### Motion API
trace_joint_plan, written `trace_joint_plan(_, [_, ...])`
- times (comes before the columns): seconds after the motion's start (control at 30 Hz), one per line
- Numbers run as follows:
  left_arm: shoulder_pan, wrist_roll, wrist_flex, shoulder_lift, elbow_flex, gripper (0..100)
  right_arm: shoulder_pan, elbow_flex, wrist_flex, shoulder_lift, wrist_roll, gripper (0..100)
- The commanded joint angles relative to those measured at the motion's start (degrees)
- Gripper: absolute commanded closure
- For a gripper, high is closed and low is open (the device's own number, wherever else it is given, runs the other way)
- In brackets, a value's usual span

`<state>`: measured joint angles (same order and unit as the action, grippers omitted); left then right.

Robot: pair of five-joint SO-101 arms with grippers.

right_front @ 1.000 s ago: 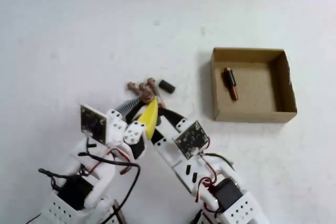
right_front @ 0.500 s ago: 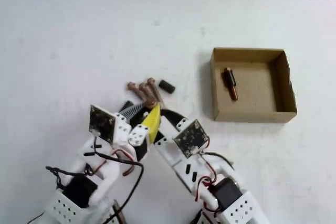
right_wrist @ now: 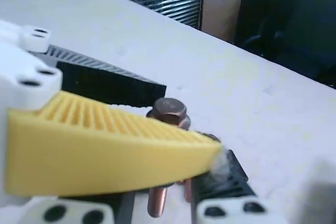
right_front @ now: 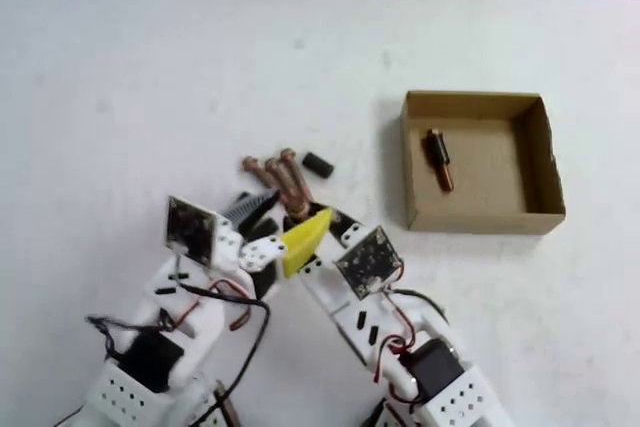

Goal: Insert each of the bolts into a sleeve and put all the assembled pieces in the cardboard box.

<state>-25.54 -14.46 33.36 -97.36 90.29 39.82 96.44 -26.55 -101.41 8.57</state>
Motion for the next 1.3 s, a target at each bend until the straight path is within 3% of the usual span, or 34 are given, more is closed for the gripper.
trace_joint_plan(0.0, [-0.5,-0.2,-0.5,0.6,-0.4,68,-0.2,0.4,-0.5,-0.8,0.7,98.1])
trace_joint_plan(0.6, [12.2,-0.1,-0.9,0.6,-9.7,68,-0.2,0.4,-0.7,-0.8,0.7,98.1])
trace_joint_plan(0.7, [14.9,0.0,-0.2,0.6,-11.5,75,-0.2,0.4,-0.7,-0.8,0.7,98.1])
trace_joint_plan(0.83, [19.3,5.7,4.2,0.6,-14.3,98,-0.2,0.4,-0.7,-0.8,0.7,98.1])
trace_joint_plan(1.0, [26.1,9.0,10.5,0.6,-19.6,91,-0.2,0.4,-0.7,-0.8,0.7,98.1])
trace_joint_plan(1.13, [28.3,9.2,19.4,0.6,-24.0,98,-0.9,0.4,-0.7,-0.8,0.7,98.1])
trace_joint_plan(1.27, [28.3,9.2,26.7,0.6,-27.0,98,-2.2,0.4,-0.7,-0.8,0.7,98.1])
